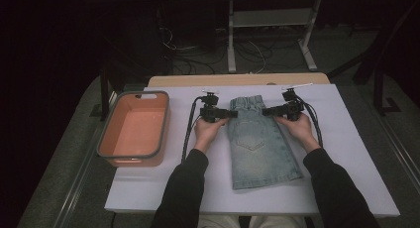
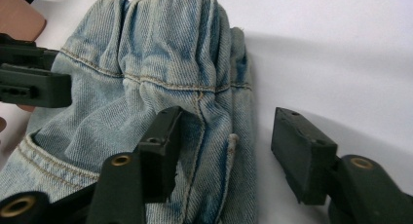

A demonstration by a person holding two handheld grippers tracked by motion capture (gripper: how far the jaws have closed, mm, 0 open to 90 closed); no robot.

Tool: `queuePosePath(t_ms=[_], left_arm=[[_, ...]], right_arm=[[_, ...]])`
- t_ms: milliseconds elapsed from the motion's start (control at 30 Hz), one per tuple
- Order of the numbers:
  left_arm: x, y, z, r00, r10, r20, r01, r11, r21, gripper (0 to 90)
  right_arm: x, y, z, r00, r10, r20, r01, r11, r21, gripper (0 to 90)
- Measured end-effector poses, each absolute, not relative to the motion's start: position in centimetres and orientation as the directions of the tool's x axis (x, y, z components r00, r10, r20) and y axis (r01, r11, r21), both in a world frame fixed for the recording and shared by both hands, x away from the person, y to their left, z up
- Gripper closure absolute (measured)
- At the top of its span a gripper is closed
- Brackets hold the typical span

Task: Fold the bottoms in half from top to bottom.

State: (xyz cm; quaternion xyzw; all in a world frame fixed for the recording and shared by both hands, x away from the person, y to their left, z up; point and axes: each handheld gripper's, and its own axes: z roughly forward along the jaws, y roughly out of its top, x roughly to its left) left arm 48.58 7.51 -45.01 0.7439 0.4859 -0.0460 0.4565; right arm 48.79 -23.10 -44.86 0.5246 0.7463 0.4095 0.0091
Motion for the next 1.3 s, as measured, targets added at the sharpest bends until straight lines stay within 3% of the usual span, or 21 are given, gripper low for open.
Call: queuePosePath(t_ms=[300, 500, 833, 1300], left_arm=[[48.6, 7.5, -45.7, 0.501, 0.676, -0.541, 0.787, -0.094, 0.610, 58.5], [48.1, 7.9, -46.8, 0.453, 0.652, -0.608, 0.807, -0.010, 0.590, 67.0], [47.7, 7.5, -46.3, 0.447, 0.680, -0.581, 0.805, -0.023, 0.592, 80.2], [48.0, 7.7, -42.9, 0.546, 0.674, -0.498, 0.720, -0.073, 0.690, 83.2]], right_arm=[[48.9, -22.7, -45.4, -0.460, 0.781, 0.422, 0.781, 0.129, 0.611, 54.8], [48.9, -22.9, -45.7, -0.455, 0.765, 0.456, 0.789, 0.109, 0.604, 63.2], [48.6, -22.9, -45.6, -0.466, 0.767, 0.441, 0.783, 0.126, 0.609, 79.8], [48.7, -23.5, -42.6, -0.499, 0.744, 0.445, 0.750, 0.114, 0.651, 81.9]])
